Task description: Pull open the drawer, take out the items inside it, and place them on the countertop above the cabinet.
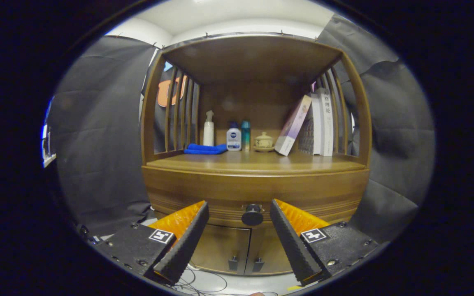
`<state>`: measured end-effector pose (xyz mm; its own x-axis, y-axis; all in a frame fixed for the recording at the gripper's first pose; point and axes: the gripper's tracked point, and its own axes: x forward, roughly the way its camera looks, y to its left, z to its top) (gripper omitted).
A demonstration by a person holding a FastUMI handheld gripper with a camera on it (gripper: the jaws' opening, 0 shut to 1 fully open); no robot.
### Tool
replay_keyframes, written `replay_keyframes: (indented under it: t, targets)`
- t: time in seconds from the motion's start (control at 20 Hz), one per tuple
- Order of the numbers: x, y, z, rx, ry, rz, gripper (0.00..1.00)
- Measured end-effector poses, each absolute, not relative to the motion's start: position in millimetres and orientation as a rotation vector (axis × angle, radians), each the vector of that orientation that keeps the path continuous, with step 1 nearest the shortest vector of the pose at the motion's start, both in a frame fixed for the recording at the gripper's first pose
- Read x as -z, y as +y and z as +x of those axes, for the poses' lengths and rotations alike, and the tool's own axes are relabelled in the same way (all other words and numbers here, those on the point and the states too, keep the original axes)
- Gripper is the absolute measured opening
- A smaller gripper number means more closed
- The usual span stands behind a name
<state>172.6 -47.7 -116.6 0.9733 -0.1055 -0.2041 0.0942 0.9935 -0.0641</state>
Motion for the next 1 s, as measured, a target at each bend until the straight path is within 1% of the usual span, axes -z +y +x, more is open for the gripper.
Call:
replay_keyframes:
  t: [0.2, 0.25, 0.35, 0.4, 0.55, 0.7, 0.8, 0.95, 1.0]
  targets:
    - [143.1, -67.5, 202.9, 0.137, 0.243, -0.076, 0.92]
    - [148.5, -74.2, 209.0, 0.150, 0.251, -0.087, 0.86]
    - [156.5, -80.5, 219.1, 0.167, 0.261, -0.105, 0.79]
    - [159.2, -80.7, 221.9, 0.166, 0.262, -0.107, 0.77]
    - [163.3, -84.0, 233.4, 0.178, 0.262, -0.099, 0.68]
    - [162.3, -81.9, 240.3, 0.185, 0.243, -0.089, 0.62]
    - [162.8, -85.8, 239.3, 0.209, 0.231, -0.099, 0.55]
    - [162.8, -84.2, 240.4, 0.184, 0.226, -0.046, 0.46]
    - [163.5, -84.2, 239.7, 0.172, 0.219, -0.049, 0.45]
